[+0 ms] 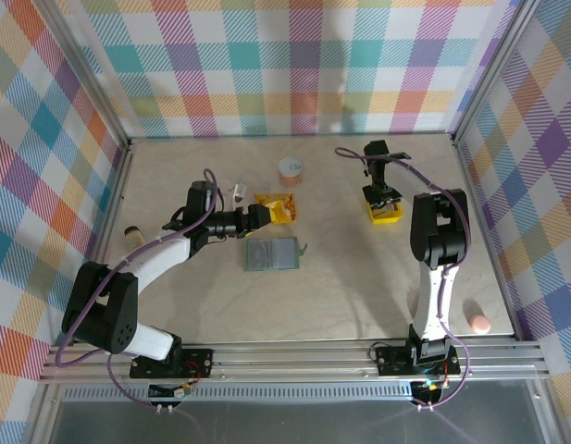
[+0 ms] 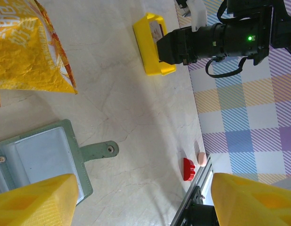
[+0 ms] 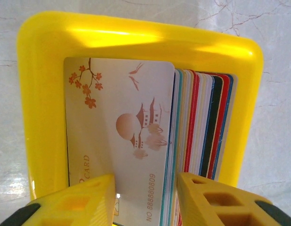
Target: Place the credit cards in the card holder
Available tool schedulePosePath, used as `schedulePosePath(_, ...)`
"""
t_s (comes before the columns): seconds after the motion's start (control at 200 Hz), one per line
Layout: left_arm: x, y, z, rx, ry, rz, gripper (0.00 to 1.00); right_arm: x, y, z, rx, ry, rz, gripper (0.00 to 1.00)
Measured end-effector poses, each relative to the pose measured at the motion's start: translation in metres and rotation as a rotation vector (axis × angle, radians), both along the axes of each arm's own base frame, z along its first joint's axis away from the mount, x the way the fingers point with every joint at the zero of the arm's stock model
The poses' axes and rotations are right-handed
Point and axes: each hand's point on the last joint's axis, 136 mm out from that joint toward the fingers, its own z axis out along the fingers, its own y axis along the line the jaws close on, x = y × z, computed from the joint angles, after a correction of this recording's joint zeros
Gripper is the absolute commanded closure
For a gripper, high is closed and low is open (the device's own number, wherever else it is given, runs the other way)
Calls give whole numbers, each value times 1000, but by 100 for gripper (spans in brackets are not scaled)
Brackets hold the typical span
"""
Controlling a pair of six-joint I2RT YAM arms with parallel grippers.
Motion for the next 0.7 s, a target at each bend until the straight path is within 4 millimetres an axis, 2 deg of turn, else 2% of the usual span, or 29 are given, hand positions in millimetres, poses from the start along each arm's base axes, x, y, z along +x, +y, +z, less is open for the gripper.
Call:
schedulePosePath(0.18,0,0,0,0,0,0,27,2,-1,1,-4,-11,-1,61)
schedulePosePath(0.33,0,0,0,0,0,0,27,3,-2,1,-11,-14,0,66)
schedulePosePath(0.7,0,0,0,0,0,0,27,5,-3,3,-22,-25,-4,71)
